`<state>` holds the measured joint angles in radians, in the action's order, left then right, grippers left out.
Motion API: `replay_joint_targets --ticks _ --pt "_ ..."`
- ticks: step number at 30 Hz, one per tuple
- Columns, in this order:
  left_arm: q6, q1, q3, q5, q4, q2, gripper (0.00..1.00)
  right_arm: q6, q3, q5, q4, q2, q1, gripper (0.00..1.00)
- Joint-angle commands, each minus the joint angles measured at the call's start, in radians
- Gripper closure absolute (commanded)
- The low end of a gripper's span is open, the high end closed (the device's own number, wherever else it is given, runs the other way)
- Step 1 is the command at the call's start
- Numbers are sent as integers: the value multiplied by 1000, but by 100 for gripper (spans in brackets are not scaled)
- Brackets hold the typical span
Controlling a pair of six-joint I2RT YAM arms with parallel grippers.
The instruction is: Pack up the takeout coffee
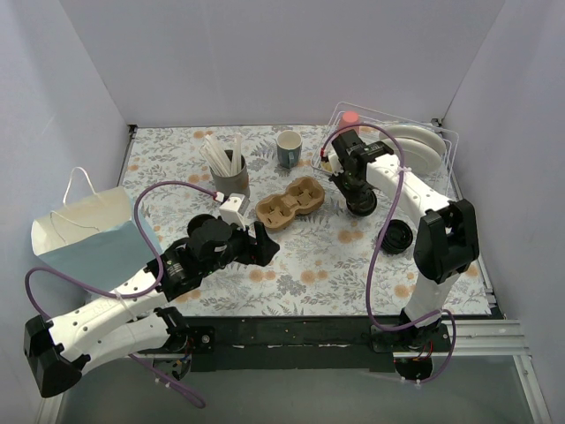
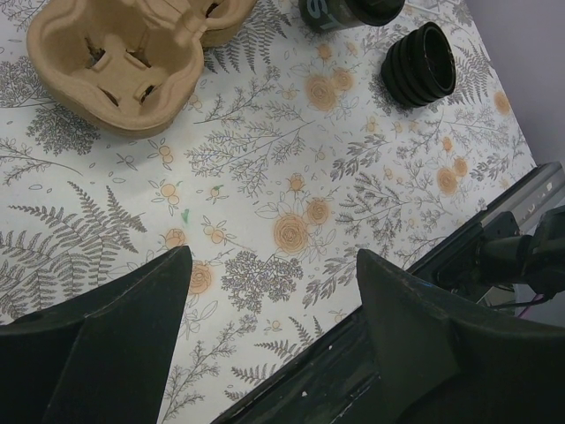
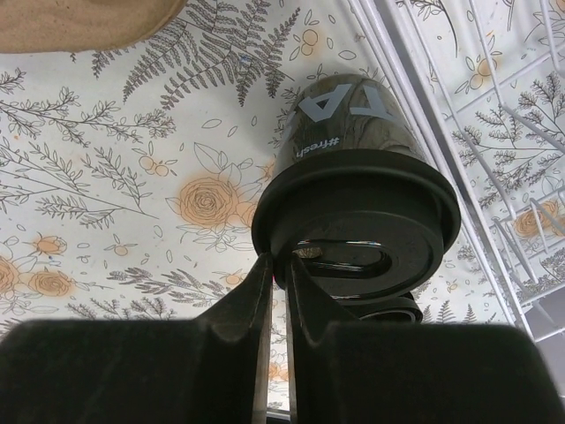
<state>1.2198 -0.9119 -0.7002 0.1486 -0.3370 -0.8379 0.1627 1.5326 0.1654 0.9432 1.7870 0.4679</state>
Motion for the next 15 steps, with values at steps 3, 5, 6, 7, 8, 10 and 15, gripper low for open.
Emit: replay_joint_targets --ticks 3,5,6,7,8,10,15 --pt "-8 1 4 22 3 11 25 26 31 -17 23 -9 5 84" --pt "-8 1 4 22 3 13 25 31 31 -27 26 -6 5 82" --pt "-8 2 4 23 3 11 25 32 31 -30 25 -6 5 81" --pt "-8 1 5 23 3 13 25 32 29 -30 26 -6 6 80" --pt "-8 2 5 23 3 13 25 34 31 -33 28 -5 8 76" --pt "-5 2 7 25 3 13 25 34 34 -33 26 -1 8 73" --pt "-3 2 11 25 7 13 25 34 43 -20 28 -1 9 70"
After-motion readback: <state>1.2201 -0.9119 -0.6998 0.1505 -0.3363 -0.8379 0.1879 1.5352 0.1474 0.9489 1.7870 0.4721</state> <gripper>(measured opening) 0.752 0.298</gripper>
